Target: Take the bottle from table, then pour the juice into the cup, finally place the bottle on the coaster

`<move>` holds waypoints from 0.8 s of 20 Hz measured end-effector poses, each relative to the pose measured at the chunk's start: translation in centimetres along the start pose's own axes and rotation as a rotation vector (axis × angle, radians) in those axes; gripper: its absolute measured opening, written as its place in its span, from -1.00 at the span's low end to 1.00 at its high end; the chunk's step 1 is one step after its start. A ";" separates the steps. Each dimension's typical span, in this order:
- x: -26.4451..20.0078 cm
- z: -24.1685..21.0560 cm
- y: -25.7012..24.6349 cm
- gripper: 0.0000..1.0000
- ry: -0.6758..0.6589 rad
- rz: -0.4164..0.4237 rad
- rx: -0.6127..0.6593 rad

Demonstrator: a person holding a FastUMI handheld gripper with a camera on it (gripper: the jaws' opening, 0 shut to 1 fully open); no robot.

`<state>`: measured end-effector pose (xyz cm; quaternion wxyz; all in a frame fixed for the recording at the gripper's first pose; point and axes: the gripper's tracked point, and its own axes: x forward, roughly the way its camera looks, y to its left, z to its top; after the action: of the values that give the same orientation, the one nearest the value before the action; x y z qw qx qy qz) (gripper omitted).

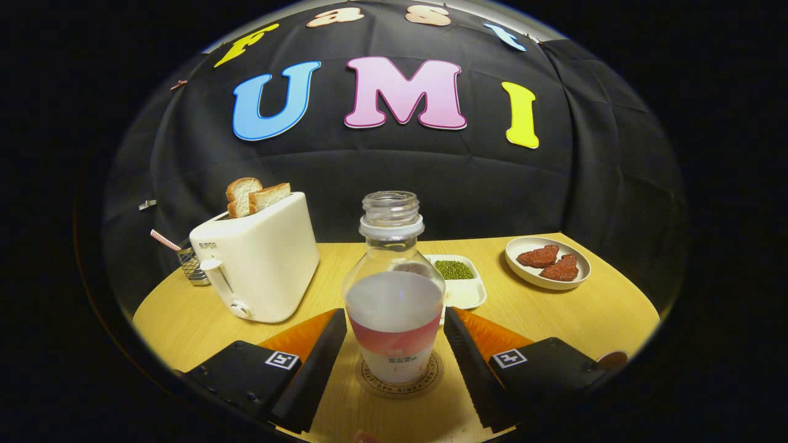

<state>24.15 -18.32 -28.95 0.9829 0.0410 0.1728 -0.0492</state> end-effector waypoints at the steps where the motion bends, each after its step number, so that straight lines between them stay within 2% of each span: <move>1: -0.8 -0.1 -0.2 0.95 0.013 -0.008 -0.022; 4: -4.2 -0.2 -0.3 0.95 0.062 -0.009 -0.039; 8: -10.4 2.3 -1.0 0.95 0.035 -0.027 -0.064; 13: -19.4 8.1 -1.1 0.94 -0.084 -0.002 -0.051; 16: -23.4 11.5 0.0 0.94 -0.145 0.049 -0.065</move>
<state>6.14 -17.47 -10.14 0.9945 0.0094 0.1015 -0.0223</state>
